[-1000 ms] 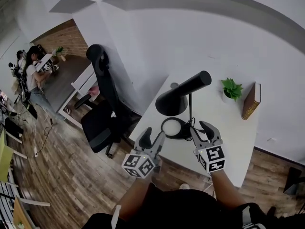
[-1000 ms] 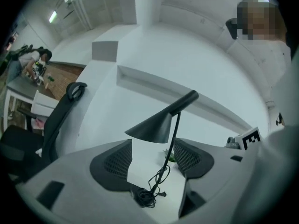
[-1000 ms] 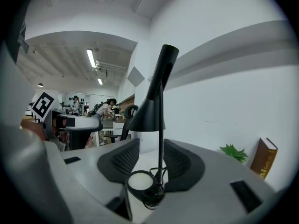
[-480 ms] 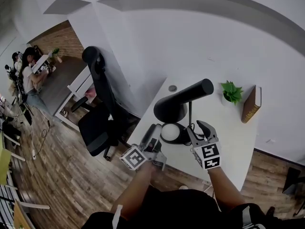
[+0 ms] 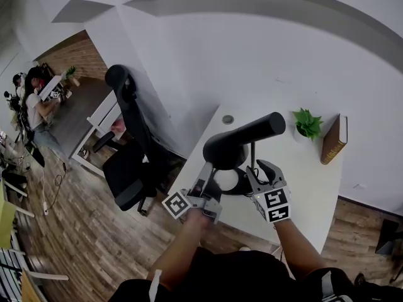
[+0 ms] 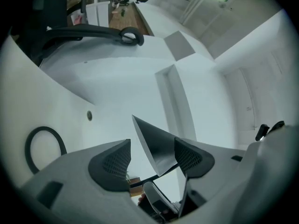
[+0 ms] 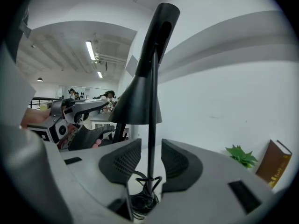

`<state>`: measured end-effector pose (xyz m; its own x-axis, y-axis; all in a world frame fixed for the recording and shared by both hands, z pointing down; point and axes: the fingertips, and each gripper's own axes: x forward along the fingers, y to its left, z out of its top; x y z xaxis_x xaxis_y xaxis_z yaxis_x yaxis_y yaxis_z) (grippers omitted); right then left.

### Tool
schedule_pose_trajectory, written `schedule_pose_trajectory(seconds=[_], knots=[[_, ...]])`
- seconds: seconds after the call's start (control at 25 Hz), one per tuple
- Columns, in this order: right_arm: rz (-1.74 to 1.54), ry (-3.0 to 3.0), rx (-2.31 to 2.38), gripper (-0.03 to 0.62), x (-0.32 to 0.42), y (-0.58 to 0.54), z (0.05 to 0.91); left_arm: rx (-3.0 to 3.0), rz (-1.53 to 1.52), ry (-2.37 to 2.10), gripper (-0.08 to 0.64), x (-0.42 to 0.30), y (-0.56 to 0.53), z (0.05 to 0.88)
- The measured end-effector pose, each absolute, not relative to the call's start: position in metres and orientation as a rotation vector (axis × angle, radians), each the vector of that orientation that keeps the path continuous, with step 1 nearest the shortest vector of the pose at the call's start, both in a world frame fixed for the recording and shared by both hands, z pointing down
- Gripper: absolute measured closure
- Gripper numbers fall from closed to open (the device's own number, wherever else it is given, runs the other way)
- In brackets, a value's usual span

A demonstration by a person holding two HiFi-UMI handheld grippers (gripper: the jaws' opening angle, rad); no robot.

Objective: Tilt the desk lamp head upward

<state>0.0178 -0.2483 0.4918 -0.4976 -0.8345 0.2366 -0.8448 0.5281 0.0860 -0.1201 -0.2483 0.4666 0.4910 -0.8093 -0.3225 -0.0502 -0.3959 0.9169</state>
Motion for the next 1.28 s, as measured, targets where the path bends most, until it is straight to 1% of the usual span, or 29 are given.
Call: schedule_pose_trajectory(seconds=[0.2,0.28,0.32,0.36,0.4,0.44,0.68,1.28], knots=[[0.028,-2.504,1.404,0.494,0.012,-0.252,0.49,1.797,-1.002,-0.67,0.29,-0.116,-0.255,0.465],[0.024,-2.492,1.41,0.548,0.011,-0.254,0.491,1.793,-1.006,-0.642,0.29,-0.112,-0.257,0.462],[0.027,-2.491,1.413,0.554,0.011,-0.254,0.491,1.787,-1.013,-0.629,0.307,-0.111,-0.258,0.461],[0.031,-2.49,1.414,0.555,0.012,-0.254,0.492,1.782,-1.021,-0.618,0.398,-0.11,-0.258,0.459],[0.035,-2.488,1.414,0.557,0.012,-0.254,0.492,1.778,-1.03,-0.606,0.428,-0.11,-0.258,0.458],[0.036,-2.486,1.415,0.557,0.012,-0.254,0.493,1.774,-1.039,-0.595,0.434,-0.11,-0.258,0.458],[0.036,-2.473,1.445,0.557,0.012,-0.255,0.492,1.753,-1.072,-0.547,0.454,-0.111,-0.258,0.461],[0.06,-2.46,1.492,0.558,0.014,-0.257,0.493,1.846,-1.032,-0.573,0.46,-0.123,-0.265,0.448]])
